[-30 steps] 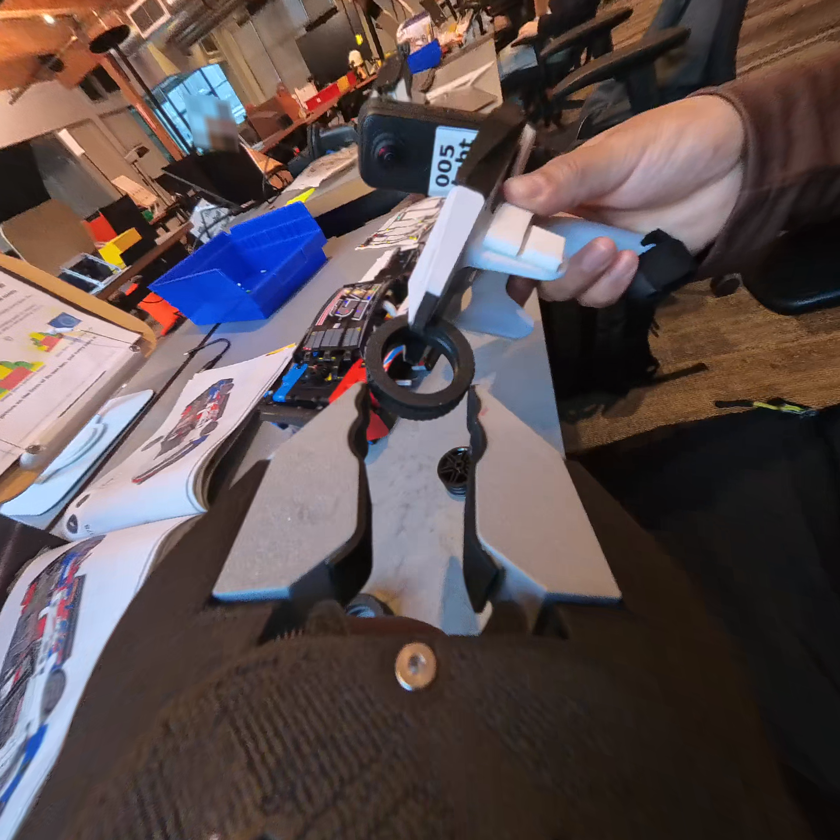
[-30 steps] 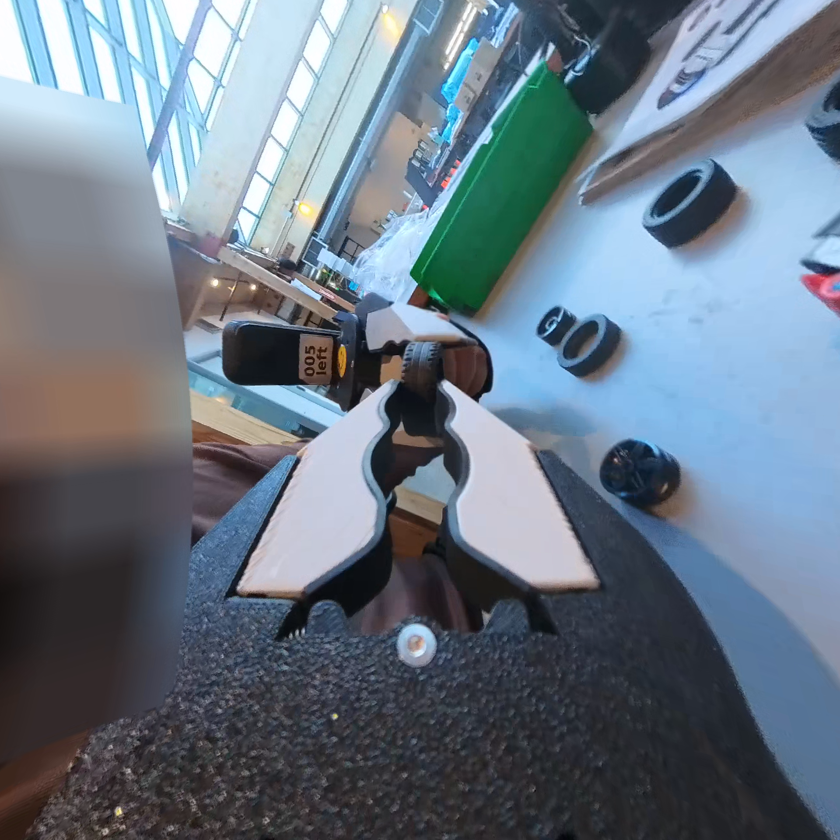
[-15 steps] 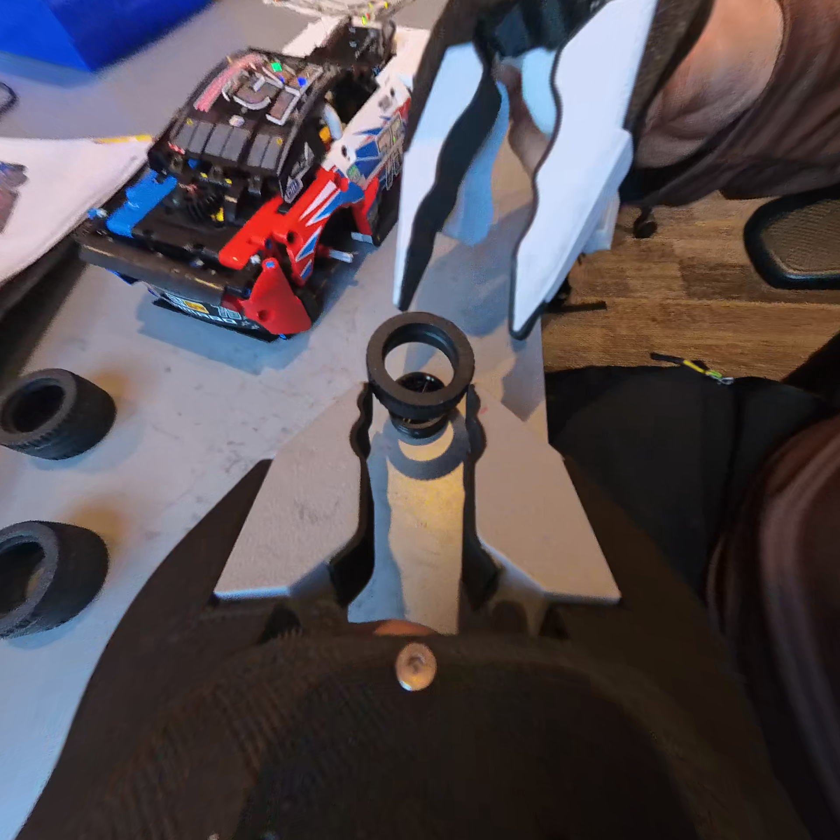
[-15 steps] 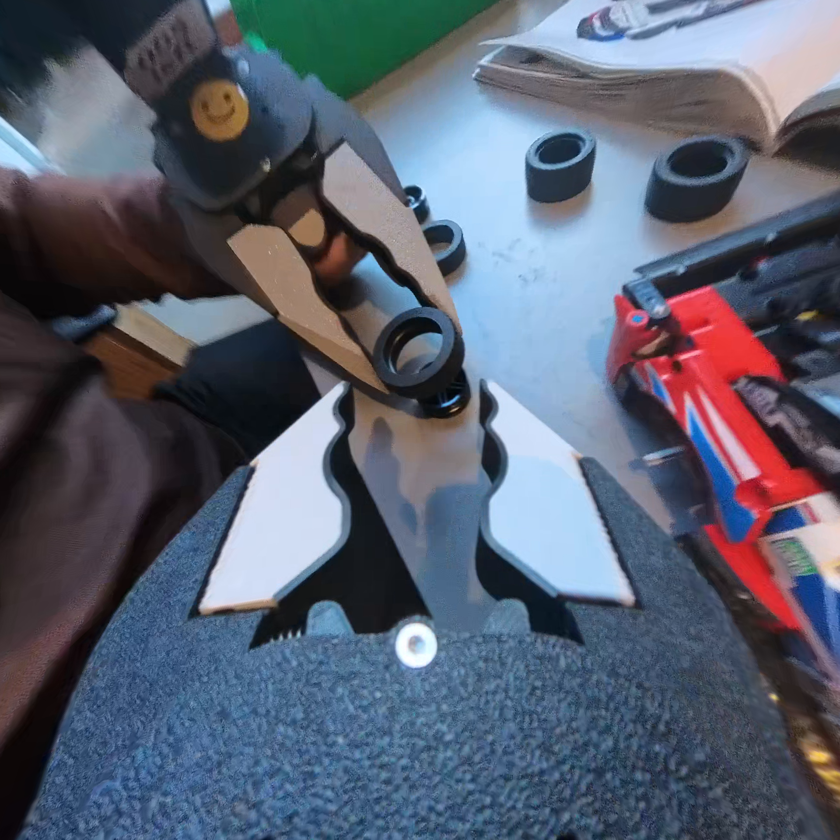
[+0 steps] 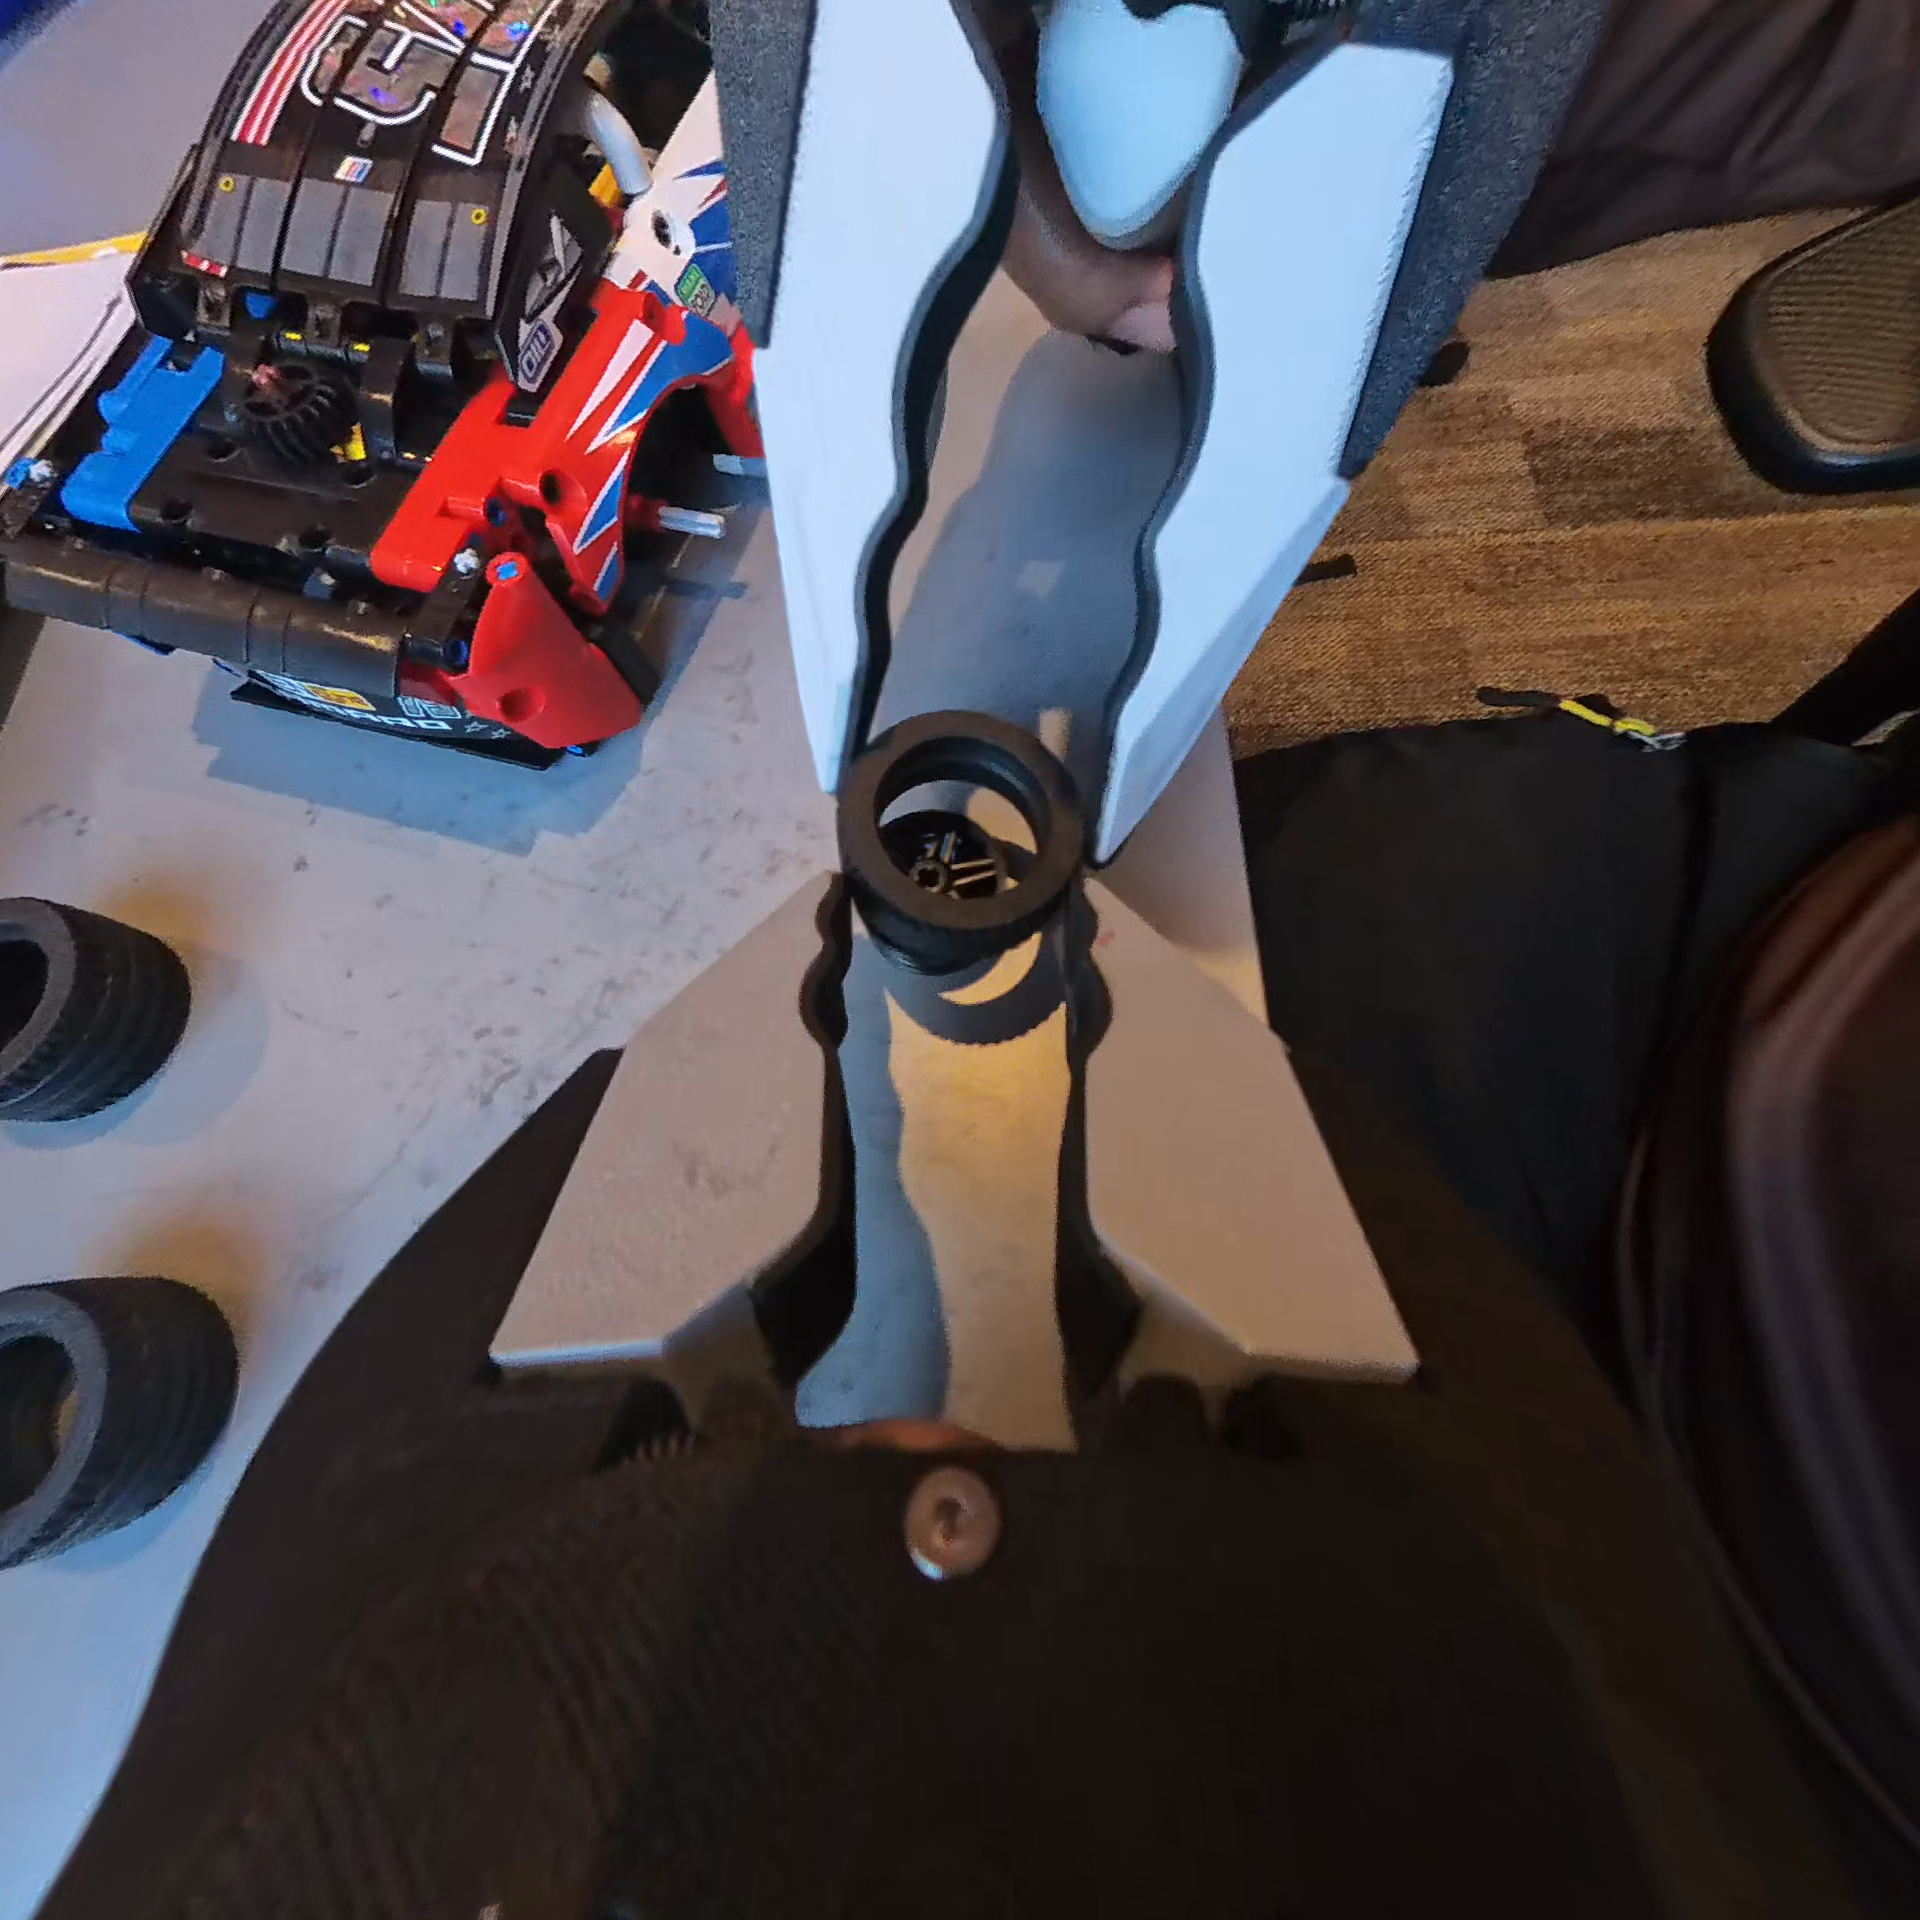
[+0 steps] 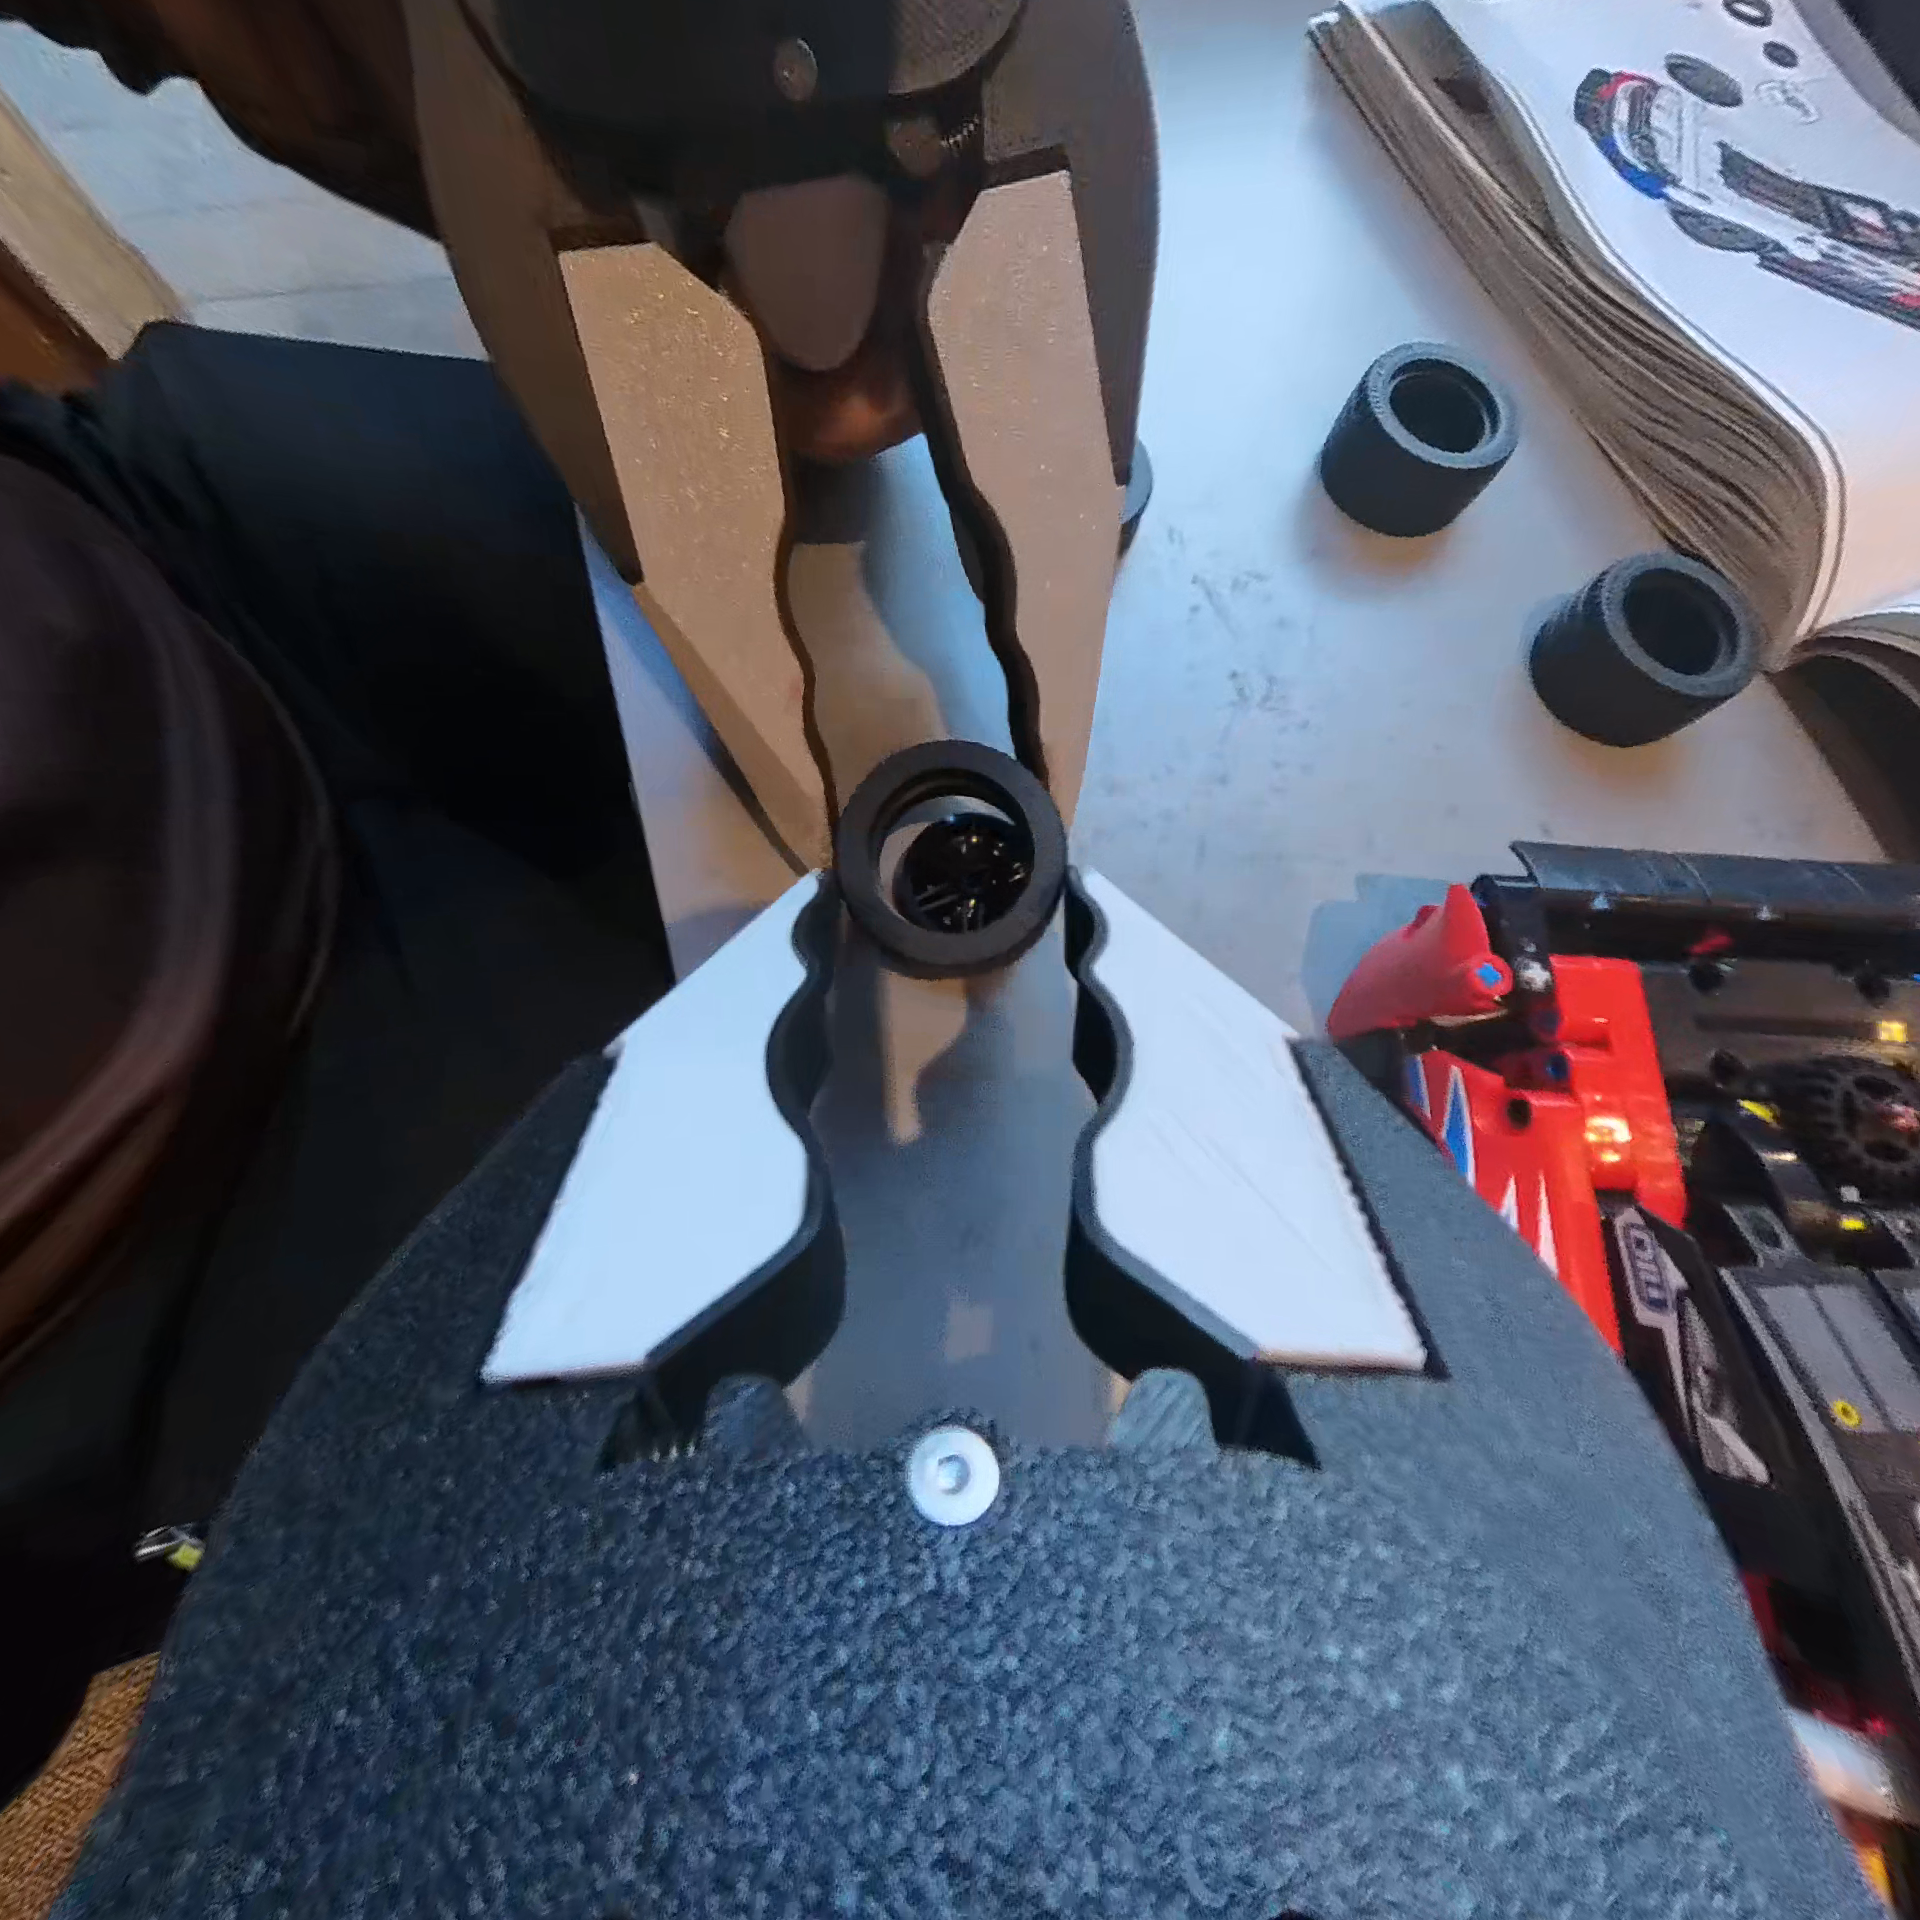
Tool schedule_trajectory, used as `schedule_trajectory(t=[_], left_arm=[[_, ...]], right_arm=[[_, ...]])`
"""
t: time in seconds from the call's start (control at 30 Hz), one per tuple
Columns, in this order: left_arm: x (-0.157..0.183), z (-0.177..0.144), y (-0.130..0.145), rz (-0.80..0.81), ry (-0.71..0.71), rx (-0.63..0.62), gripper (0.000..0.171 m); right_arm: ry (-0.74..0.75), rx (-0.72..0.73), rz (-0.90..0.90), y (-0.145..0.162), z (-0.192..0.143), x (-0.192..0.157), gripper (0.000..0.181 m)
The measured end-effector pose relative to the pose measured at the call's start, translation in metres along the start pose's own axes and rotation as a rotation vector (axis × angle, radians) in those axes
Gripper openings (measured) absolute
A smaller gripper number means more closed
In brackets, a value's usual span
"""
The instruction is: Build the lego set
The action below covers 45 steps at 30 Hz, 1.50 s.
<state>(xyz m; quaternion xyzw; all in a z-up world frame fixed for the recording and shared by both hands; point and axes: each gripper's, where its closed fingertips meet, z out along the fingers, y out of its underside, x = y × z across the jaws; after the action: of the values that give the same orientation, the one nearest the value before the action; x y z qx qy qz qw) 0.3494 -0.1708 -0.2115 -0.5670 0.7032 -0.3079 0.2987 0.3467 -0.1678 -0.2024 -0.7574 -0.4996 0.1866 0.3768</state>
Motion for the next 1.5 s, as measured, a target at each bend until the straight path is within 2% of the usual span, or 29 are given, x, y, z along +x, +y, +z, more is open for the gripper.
schedule_trajectory(t=[0.1,0.2,0.33,0.63,0.83,1.1,1.33,1.5], left_arm=[[-0.003,0.001,0.002,-0.002,0.000,0.000,0.038],[-0.006,-0.001,0.001,-0.024,-0.002,0.011,0.038],[-0.005,0.000,0.003,-0.040,0.030,0.003,0.038],[-0.005,0.005,0.011,-0.043,0.030,-0.058,0.039],[-0.010,-0.001,0.011,-0.039,-0.004,-0.041,0.052],[-0.010,-0.002,0.004,-0.020,0.022,0.007,0.038],[-0.014,-0.004,-0.002,0.000,0.011,0.033,0.046],[-0.011,-0.005,-0.006,0.010,0.046,0.049,0.040]], right_arm=[[0.000,-0.015,-0.011,0.000,0.001,0.002,0.041],[-0.006,-0.037,-0.039,0.002,0.001,0.002,0.049],[0.004,-0.057,-0.072,0.003,0.002,0.004,0.041],[-0.021,-0.127,-0.063,0.009,0.006,0.005,0.040],[-0.039,-0.148,-0.062,0.008,0.005,0.005,0.040],[-0.045,-0.177,-0.047,0.009,0.007,0.009,0.040],[-0.056,-0.204,-0.056,0.008,0.008,0.009,0.040],[-0.061,-0.220,-0.060,0.008,0.009,0.009,0.040]])
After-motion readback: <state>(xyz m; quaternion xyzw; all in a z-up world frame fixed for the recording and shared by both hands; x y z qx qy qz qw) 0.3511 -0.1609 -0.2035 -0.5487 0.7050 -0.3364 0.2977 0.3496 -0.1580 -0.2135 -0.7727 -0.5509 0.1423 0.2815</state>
